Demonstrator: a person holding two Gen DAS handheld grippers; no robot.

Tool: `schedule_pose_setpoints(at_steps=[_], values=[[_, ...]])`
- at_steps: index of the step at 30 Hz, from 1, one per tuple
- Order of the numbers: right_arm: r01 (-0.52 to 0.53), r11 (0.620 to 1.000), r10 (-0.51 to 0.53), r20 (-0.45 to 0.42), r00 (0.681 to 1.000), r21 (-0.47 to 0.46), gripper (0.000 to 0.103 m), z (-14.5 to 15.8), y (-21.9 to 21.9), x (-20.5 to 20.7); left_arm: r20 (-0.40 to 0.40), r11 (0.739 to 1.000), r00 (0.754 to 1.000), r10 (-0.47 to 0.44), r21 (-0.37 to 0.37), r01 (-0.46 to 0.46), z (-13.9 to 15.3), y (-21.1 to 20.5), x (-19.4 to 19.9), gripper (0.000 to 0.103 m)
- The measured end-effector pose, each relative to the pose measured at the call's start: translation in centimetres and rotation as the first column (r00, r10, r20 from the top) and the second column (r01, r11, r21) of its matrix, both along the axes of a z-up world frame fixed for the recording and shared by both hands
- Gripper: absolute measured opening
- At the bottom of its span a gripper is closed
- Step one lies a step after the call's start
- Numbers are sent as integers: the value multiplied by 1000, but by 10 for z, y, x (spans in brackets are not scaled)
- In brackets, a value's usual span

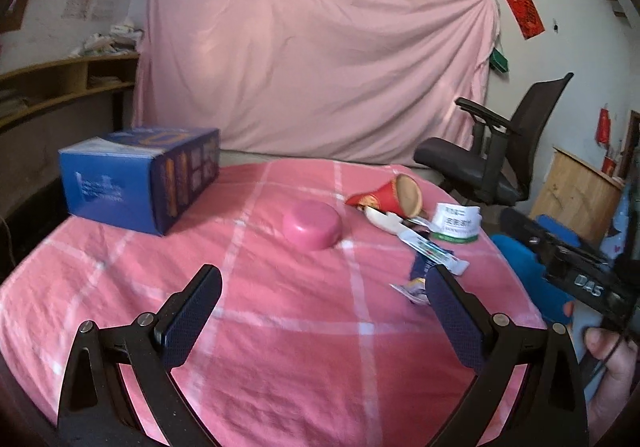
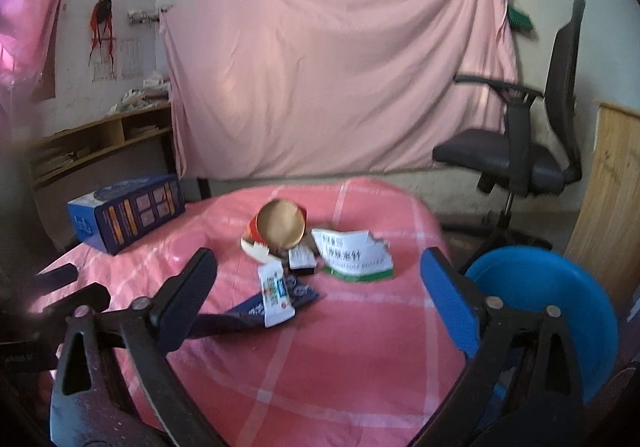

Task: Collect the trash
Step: 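Grasp the dark blue snack bag with the left tool while the right tool grasps the white tube packet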

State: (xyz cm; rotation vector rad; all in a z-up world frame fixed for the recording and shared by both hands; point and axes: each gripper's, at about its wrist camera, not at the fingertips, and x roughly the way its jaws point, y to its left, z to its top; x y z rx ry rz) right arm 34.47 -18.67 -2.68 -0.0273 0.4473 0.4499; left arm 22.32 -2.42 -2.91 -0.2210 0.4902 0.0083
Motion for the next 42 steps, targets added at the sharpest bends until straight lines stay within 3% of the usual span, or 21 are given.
schedule_pose_setpoints(at_steps=[2,7,15,18,24,29,32,41,42], values=[[-22,1000,21,-57,998,-12,102,-6,2,7,-9,999,1000,-26,-25,26,-2,-1,3,96],[-56,998,53,-137,989,-20,77,-16,4,16,-36,991,992,-124,-57,121,-6,-15,13,75],[-72,997,70,-194,978,-5,71,-22,2,24,-110,968,962,-250,-21,249,-12,-43,37,65],[-74,997,74,-213,974,6,68,-24,1,27,-170,960,945,-280,-37,278,-19,-48,48,52],[-92,996,92,-272,958,11,64,-31,3,35,-211,962,939,-272,-70,263,-27,-44,52,45],[-123,992,117,-318,941,2,62,-38,10,38,-220,965,940,-261,-84,248,-28,-41,54,26],[-147,989,139,-355,924,5,60,-44,13,42,-218,965,940,-262,-81,250,-27,-42,51,22],[-234,972,207,-400,893,-19,41,-53,27,41,-215,975,953,-214,-108,194,-28,-36,41,20],[-238,971,209,-400,893,-25,32,-53,28,41,-215,976,954,-207,-106,188,-27,-35,40,20]])
